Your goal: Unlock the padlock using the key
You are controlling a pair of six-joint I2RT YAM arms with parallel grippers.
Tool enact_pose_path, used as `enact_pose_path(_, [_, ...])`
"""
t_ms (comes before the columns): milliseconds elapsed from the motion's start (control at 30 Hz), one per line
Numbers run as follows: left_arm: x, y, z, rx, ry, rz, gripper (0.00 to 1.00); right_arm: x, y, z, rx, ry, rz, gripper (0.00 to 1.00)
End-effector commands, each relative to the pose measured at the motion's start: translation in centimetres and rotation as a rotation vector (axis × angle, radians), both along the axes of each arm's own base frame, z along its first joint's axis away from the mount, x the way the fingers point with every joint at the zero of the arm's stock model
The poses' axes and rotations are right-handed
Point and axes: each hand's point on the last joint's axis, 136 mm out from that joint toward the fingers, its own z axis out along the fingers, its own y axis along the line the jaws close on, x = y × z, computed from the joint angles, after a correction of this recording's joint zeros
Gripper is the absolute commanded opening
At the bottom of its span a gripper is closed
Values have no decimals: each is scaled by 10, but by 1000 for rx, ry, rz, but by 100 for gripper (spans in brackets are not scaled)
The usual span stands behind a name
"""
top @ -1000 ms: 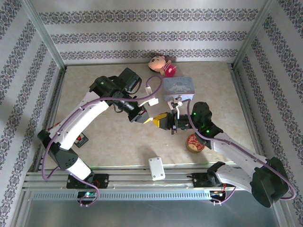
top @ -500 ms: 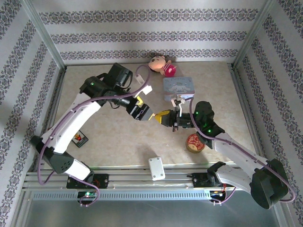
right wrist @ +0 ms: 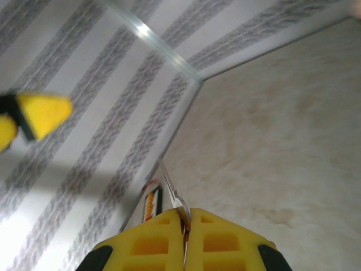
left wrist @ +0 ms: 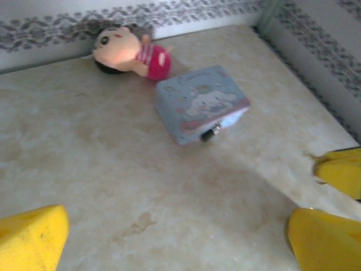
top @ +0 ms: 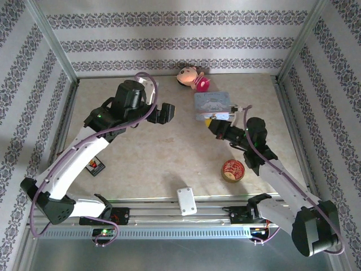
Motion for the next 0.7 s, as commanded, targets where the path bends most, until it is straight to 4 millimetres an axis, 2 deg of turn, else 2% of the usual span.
enact_pose_path(0, [32,2,2,-83,-50,137,99,19,-38,-34,24,200,-186,0])
enact_pose_path(300, [88,-46,-48,-203,29,163,99,71,-124,-81,-125,295,-509,0])
enact_pose_path(433, [115,-66,-74,-220,63,170,99,103,-160,-87,-177,282,-623,0])
enact_pose_path(533, [133,-80,-90,-243,57,169,99,130,-179,-89,-171,273,-665,0])
enact_pose_path(667, [154,-99,-111,-267,63,147,99,168,-195,-100,-168,279,-670,0])
